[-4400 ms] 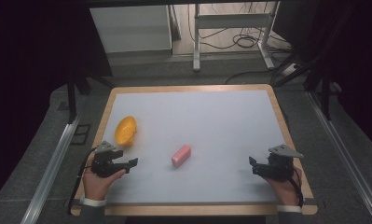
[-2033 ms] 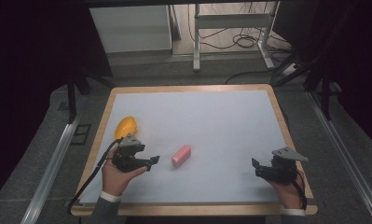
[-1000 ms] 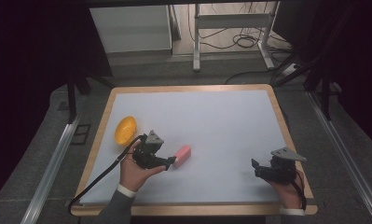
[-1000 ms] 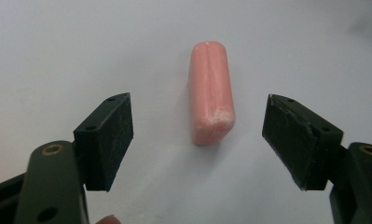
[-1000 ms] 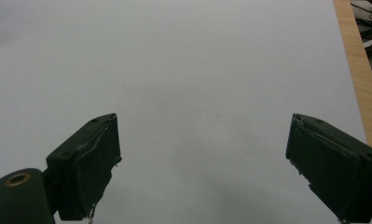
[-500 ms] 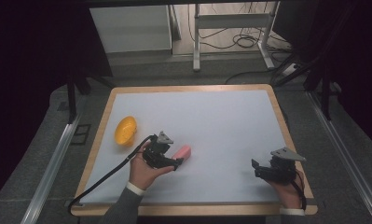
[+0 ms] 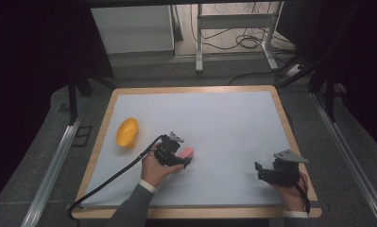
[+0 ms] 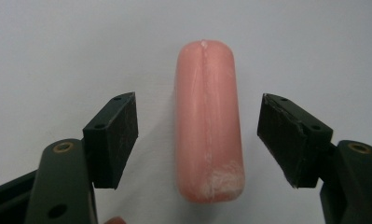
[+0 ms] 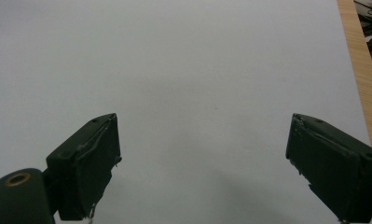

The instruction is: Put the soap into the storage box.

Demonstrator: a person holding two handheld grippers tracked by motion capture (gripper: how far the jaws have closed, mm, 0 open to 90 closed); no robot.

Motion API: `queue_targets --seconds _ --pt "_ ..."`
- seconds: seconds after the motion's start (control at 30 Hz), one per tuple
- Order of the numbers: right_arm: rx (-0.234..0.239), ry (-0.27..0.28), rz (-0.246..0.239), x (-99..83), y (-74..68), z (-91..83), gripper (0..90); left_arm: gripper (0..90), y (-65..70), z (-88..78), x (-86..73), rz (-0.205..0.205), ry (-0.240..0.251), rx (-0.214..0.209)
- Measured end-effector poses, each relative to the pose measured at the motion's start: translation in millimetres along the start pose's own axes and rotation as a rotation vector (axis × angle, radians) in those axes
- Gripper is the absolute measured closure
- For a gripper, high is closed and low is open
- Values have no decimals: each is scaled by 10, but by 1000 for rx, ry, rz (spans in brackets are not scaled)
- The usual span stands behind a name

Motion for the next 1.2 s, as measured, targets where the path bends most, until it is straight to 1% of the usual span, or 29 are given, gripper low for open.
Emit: queue_targets --seconds 0.07,0.13,0.33,0.37,0.4,0.47,0.57,0.6,0.63,0.67,0.73,1.0,1.07,1.2 --pt "-1 -1 1 -2 2 6 96 293 36 32 24 14 -8 -1" --pt "-3 -7 -1 -8 3 11 96 296 35 68 44 0 -9 -9" --pt "-9 -9 0 -16 13 16 96 311 14 154 31 -8 -28 0" --pt "-9 -9 0 -16 13 17 96 326 17 164 29 -5 -29 0" --pt "-10 -10 -2 -17 10 19 96 374 23 182 22 -1 -29 -1" --pt "-13 -10 -3 -17 9 19 96 422 23 200 13 2 -35 3" --pt "-15 -9 -2 -17 11 19 96 448 21 220 2 5 -44 4" --pt "-16 -10 -2 -19 14 20 96 489 20 227 -3 9 -48 2" --pt "-16 -10 -2 -19 14 20 96 489 17 230 -5 13 -50 1" --pt "-18 -9 -2 -20 15 21 96 554 17 241 -7 14 -48 2" --pt "-21 -6 -1 -19 14 21 96 582 11 248 -5 11 -46 9" --pt "-26 -2 -3 -19 17 19 96 596 1 243 -5 9 -41 6" --pt "-25 -1 -2 -19 19 18 96 597 -6 223 -2 16 -45 0" --pt "-27 -1 0 -22 25 16 96 597 -24 139 18 11 -20 -6"
Point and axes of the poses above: each handheld gripper's, and its own axes: z roughly forward along the jaws, x roughly out of its top, y roughly to its right, the point moved 3 cm from there along z, roughly forward along the jaws, and after that the axes turned 4 degrees about -z, right-handed, at the moved point
